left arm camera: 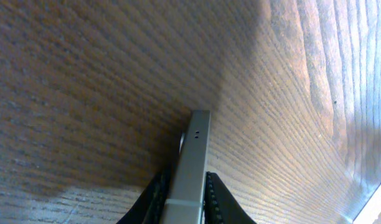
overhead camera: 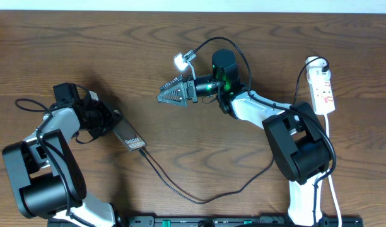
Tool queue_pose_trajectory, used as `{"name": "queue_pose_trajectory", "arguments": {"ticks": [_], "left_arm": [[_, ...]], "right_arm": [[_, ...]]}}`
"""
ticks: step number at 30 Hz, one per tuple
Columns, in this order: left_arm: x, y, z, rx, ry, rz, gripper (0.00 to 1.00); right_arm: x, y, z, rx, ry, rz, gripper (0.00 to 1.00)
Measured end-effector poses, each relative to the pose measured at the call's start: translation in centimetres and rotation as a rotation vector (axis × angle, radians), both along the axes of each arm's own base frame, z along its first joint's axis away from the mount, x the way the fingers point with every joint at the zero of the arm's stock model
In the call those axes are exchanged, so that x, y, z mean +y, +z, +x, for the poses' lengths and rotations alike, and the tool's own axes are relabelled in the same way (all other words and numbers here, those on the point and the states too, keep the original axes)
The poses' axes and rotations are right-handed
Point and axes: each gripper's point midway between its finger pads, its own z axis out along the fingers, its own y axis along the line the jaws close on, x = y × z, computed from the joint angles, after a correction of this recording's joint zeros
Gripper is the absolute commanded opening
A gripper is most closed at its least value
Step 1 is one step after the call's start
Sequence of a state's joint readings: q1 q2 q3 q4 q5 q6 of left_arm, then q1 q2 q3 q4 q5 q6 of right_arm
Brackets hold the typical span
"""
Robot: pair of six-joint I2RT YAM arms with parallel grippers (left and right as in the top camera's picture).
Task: Plug charger to phone and switch on socket
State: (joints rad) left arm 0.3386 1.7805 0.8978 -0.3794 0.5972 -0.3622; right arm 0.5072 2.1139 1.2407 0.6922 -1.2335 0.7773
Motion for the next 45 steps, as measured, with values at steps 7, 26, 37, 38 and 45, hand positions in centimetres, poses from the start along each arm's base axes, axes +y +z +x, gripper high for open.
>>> {"name": "queue_pose_trajectory", "arguments": {"ticks": [7, 26, 37, 38, 45], "left_arm": [[-0.2, 0.1, -0.2, 0.006, -0.002, -0.014, 0.27], [-0.5, 0.3, -0.4, 0.009, -0.006, -0.03, 0.33], [-0.7, 0.5, -0.3, -0.001, -0.016, -0.036, 0.79], [-0.9, 0.9, 0.0, -0.02, -0.023, -0.049, 0.85], [-0.5, 2.3, 0.4, -0.066, -0.049, -0.003, 0.88]], "right_arm": [[0.0, 0.0, 0.0, 0.0, 0.0, 0.0, 0.99], [0.0, 0.0, 0.0, 0.0, 0.0, 0.0, 0.99], [0.0, 0.0, 0.0, 0.0, 0.0, 0.0, 0.99], [0.0, 0.0, 0.0, 0.0, 0.0, 0.0, 0.99], [0.0, -0.2, 0.0, 0.011, 0.0, -0.006, 0.99]]}}
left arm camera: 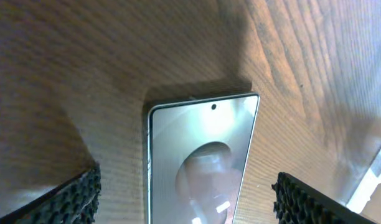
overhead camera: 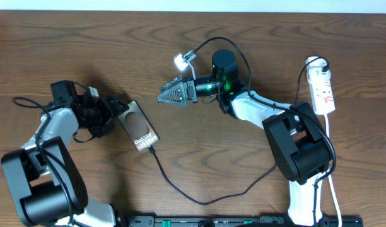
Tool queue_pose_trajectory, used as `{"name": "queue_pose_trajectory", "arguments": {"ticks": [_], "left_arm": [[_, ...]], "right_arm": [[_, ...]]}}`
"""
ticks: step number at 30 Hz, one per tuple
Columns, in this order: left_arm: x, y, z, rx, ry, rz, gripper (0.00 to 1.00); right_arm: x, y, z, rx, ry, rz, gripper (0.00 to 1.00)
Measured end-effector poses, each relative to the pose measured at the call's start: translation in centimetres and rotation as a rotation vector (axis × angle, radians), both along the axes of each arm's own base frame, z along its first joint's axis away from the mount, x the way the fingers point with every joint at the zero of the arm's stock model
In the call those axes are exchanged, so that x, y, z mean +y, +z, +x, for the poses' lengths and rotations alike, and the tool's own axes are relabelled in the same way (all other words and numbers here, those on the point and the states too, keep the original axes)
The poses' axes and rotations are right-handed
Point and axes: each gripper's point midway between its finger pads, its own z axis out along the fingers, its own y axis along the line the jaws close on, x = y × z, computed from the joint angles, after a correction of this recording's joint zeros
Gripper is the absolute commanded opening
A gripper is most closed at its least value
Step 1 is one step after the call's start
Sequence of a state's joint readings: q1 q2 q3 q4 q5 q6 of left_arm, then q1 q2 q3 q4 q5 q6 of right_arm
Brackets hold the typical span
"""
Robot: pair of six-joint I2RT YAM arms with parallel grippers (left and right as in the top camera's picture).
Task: Plug charger to phone and switch on socket
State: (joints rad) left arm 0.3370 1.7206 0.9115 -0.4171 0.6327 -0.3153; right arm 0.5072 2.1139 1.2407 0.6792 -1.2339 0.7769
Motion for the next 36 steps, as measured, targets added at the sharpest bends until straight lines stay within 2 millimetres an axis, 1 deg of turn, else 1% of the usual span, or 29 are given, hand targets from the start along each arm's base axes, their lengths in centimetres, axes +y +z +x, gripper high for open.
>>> {"name": "queue_pose_trajectory", "arguments": {"ticks": [3, 5, 8, 10, 11, 13, 17, 20, 21, 23, 26, 29, 30, 31, 32, 36], "left_arm": [[0.3, 1.9, 0.3, -0.054, 0.002, 0.036, 0.88], [0.5, 4.1, 0.5, -0.113, 0.001, 0.064, 0.88], [0.4, 7.8, 0.1, -0.204, -0.003, 0.103, 0.88], [0.2, 9.3, -0.3, -0.242, -0.012, 0.116, 0.88], [0.1, 10.2, -0.6, -0.261, -0.016, 0.123, 0.88], [-0.1, 11.4, -1.0, -0.291, -0.019, 0.13, 0.88], [-0.6, 13.8, -1.5, -0.364, -0.028, 0.139, 0.88], [-1.0, 15.1, -1.8, -0.405, -0.037, 0.133, 0.88], [-1.1, 15.3, -1.8, -0.413, -0.039, 0.132, 0.88], [-1.2, 15.6, -1.9, -0.423, -0.042, 0.129, 0.88], [-1.3, 15.7, -2.0, -0.425, -0.045, 0.122, 0.88], [-1.4, 15.7, -2.0, -0.424, -0.046, 0.121, 0.88], [-1.4, 15.7, -2.0, -0.424, -0.047, 0.12, 0.88], [-1.4, 15.7, -2.0, -0.422, -0.047, 0.118, 0.88], [-1.4, 15.7, -2.0, -0.424, -0.047, 0.119, 0.88], [-1.4, 15.7, -2.0, -0.424, -0.047, 0.119, 0.88]], "right_arm": [[0.0, -0.4, 0.0, 0.028, -0.006, -0.017, 0.99], [0.0, -0.9, 0.2, 0.059, -0.02, -0.038, 0.99], [-0.2, -2.9, 0.7, 0.159, -0.077, -0.116, 0.99], [-0.4, -4.2, 1.1, 0.214, -0.124, -0.169, 0.99], [-0.6, -5.2, 1.3, 0.249, -0.156, -0.21, 0.99], [-0.9, -6.3, 1.5, 0.282, -0.19, -0.254, 0.99], [-2.4, -8.9, 1.6, 0.349, -0.27, -0.384, 0.99], [-4.3, -9.6, 1.5, 0.374, -0.337, -0.49, 0.99], [-5.3, -9.4, 1.5, 0.366, -0.366, -0.527, 0.99], [-7.0, -8.3, 1.6, 0.34, -0.419, -0.583, 0.99], [-9.9, -5.1, 1.7, 0.265, -0.514, -0.651, 0.99], [-13.6, -1.5, 1.2, 0.2, -0.631, -0.72, 0.99], [-14.7, -0.7, 1.1, 0.187, -0.666, -0.739, 0.99], [-16.6, 0.5, 0.8, 0.171, -0.72, -0.766, 0.99], [-17.8, 1.3, 0.8, 0.159, -0.758, -0.778, 0.99], [-24.1, 4.3, 0.9, 0.131, -0.939, -0.811, 0.99]]}}
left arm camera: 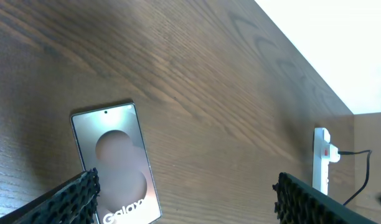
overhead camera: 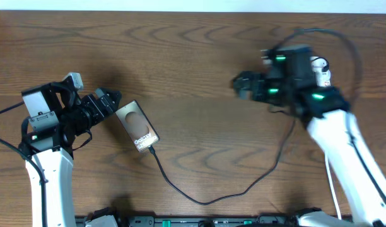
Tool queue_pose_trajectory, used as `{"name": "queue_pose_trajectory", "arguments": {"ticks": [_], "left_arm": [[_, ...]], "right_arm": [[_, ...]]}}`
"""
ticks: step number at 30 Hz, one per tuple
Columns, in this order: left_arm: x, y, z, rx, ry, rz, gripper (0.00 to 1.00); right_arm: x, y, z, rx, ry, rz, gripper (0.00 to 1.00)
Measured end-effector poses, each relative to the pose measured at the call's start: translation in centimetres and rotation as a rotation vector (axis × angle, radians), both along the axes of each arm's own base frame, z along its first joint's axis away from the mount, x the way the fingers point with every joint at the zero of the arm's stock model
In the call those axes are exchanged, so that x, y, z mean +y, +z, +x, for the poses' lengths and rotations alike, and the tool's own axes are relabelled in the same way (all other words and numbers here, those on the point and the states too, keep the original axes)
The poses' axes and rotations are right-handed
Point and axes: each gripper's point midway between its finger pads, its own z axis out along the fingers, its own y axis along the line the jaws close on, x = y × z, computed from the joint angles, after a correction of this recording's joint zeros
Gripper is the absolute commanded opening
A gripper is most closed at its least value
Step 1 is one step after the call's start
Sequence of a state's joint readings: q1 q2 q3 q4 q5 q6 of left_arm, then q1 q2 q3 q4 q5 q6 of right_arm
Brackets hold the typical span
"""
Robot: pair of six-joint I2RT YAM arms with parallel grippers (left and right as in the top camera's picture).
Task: Plug charger to phone and switch on socket
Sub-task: 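Move the right gripper to the power strip's switch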
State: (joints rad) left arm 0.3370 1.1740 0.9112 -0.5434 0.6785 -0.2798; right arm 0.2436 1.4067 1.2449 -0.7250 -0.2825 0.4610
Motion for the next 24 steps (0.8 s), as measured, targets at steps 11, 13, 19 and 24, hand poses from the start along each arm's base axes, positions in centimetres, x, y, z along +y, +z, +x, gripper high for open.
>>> {"name": "queue_pose_trajectory", "arguments": {"ticks": [11, 13, 19, 24], "left_arm": [[0.0, 0.0, 0.0, 0.0, 0.001, 0.0, 0.88], [0.0, 0.0, 0.0, 0.0, 0.001, 0.0, 0.88], [0.0, 0.0, 0.0, 0.0, 0.001, 0.0, 0.88], [0.0, 0.0, 0.0, 0.0, 0.001, 0.0, 0.88]], "right_arm": [[-16.1, 0.4, -1.4, 0.03, -0.249, 0.016, 0.99], [-17.8, 0.1, -1.4, 0.027, -0.26, 0.055, 0.99], [-21.0, -1.5, -0.1, 0.006, -0.264, 0.137, 0.99], [-21.3, -3.3, 1.0, 0.051, -0.18, 0.182, 0.99]]}}
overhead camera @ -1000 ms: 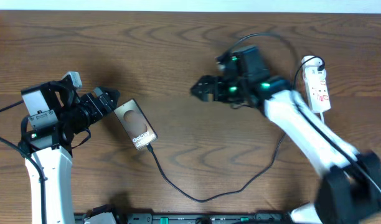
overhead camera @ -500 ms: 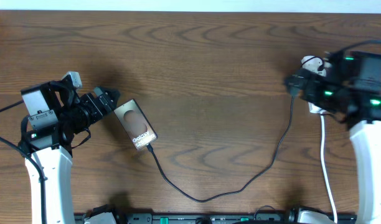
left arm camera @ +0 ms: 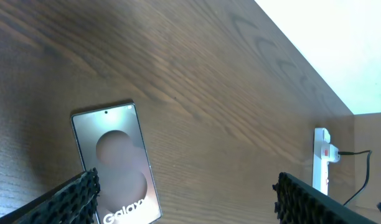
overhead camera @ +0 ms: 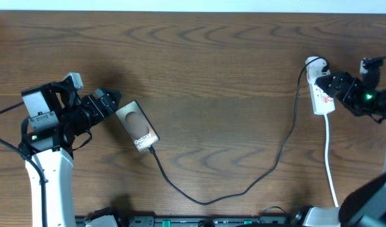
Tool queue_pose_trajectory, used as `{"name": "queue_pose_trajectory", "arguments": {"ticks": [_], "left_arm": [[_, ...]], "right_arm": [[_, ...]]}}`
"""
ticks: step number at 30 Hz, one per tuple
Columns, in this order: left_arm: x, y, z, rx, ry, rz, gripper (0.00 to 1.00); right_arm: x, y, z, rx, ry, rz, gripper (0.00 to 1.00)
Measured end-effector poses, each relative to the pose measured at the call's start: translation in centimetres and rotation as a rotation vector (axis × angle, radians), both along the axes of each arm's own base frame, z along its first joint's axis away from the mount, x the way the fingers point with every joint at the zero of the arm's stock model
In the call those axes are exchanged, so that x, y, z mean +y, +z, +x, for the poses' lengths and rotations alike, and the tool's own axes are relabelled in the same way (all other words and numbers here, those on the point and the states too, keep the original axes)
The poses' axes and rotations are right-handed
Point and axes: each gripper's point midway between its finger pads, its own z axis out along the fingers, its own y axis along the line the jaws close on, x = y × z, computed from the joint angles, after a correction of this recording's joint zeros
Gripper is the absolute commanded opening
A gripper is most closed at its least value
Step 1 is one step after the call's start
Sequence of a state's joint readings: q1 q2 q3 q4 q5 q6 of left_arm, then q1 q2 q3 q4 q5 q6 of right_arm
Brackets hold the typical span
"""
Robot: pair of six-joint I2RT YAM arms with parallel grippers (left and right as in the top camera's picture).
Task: Plug charger to phone and switch on socket
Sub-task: 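Move the right gripper to the power strip's switch, then position the right gripper over the orange switch beside the adapter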
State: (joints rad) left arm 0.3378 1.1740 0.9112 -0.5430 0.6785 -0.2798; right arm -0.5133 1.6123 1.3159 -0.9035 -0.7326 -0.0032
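The phone [overhead camera: 137,127] lies flat, screen up, left of centre; the left wrist view shows it as the phone [left arm camera: 119,171] too. The black charger cable [overhead camera: 199,200] runs from the phone's lower end across the table to a plug at the top of the white power strip [overhead camera: 321,88], which the left wrist view catches far off [left arm camera: 321,163]. My left gripper [overhead camera: 105,103] [left arm camera: 184,205] stands wide open just left of the phone, holding nothing. My right gripper [overhead camera: 328,84] has its tips at the strip's right side, fingers apparently together.
The dark wooden table [overhead camera: 212,50] ends at a pale edge along the back. The strip's white lead [overhead camera: 332,170] runs down toward the front right. The charger cable loops near the front edge.
My right arm has moved from right of centre to the far right, and its gripper is now against the power strip. The left arm and the phone have not moved.
At first my left gripper was shut on the phone, held on its edge with the cable in it, while the right arm rested at centre. Then the phone lay flat between the open left fingers. Later the left gripper stood back and the right arm had moved rightward, now at the strip.
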Motion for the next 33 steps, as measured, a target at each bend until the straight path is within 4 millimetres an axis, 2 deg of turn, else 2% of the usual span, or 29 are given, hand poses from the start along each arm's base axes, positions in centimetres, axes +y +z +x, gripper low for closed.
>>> {"name": "queue_pose_trajectory", "arguments": {"ticks": [4, 13, 19, 23, 29, 33], "left_arm": [[0.0, 0.0, 0.0, 0.0, 0.0, 0.0, 0.88], [0.0, 0.0, 0.0, 0.0, 0.0, 0.0, 0.88], [0.0, 0.0, 0.0, 0.001, 0.0, -0.001, 0.88], [0.0, 0.0, 0.0, 0.001, 0.0, 0.0, 0.88], [0.0, 0.0, 0.0, 0.001, 0.0, 0.0, 0.88], [0.0, 0.0, 0.0, 0.0, 0.0, 0.0, 0.88]], "right_arm": [[-0.7, 0.2, 1.5, 0.027, 0.063, 0.0, 0.99], [-4.5, 3.1, 5.4, 0.028, 0.08, -0.13, 0.99], [-6.3, 3.0, 7.2, 0.022, 0.068, -0.188, 0.99], [-7.1, -0.1, 7.9, 0.08, 0.074, -0.152, 0.99], [-6.7, -6.3, 7.4, 0.186, 0.148, -0.056, 0.99], [-6.7, -7.9, 7.4, 0.191, 0.195, -0.06, 0.99]]}}
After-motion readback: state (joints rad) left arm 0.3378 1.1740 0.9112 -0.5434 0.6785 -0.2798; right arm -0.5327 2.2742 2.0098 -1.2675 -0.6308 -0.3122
